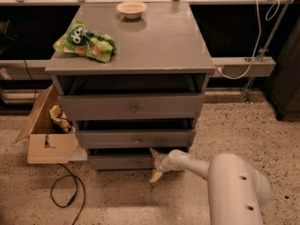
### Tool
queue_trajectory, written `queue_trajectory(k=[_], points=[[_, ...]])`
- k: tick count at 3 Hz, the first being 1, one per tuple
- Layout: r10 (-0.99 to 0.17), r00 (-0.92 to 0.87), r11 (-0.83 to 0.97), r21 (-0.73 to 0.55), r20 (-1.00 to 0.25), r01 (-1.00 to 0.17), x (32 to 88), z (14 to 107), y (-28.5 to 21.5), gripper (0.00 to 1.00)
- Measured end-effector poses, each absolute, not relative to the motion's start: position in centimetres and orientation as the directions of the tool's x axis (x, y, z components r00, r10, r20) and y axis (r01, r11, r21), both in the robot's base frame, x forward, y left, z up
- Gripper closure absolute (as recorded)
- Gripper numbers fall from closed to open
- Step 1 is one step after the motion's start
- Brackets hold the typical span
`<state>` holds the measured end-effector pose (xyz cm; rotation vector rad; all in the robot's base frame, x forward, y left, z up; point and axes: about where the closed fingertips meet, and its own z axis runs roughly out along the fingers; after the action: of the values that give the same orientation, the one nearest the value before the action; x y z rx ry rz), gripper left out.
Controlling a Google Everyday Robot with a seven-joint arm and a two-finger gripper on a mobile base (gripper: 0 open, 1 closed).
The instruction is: Open bottom drawer
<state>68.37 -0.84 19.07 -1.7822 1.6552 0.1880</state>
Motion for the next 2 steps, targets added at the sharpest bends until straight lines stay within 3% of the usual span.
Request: queue_trajectory(k=[1, 2], points=[[-0.824, 0.171, 0.041, -0.358, -0.540, -0.933, 69.2, 18.1, -0.3, 0.00], [-0.817, 0.172, 0.019, -0.324, -0.550, -0.946, 69.6, 17.0, 0.3, 0.14]])
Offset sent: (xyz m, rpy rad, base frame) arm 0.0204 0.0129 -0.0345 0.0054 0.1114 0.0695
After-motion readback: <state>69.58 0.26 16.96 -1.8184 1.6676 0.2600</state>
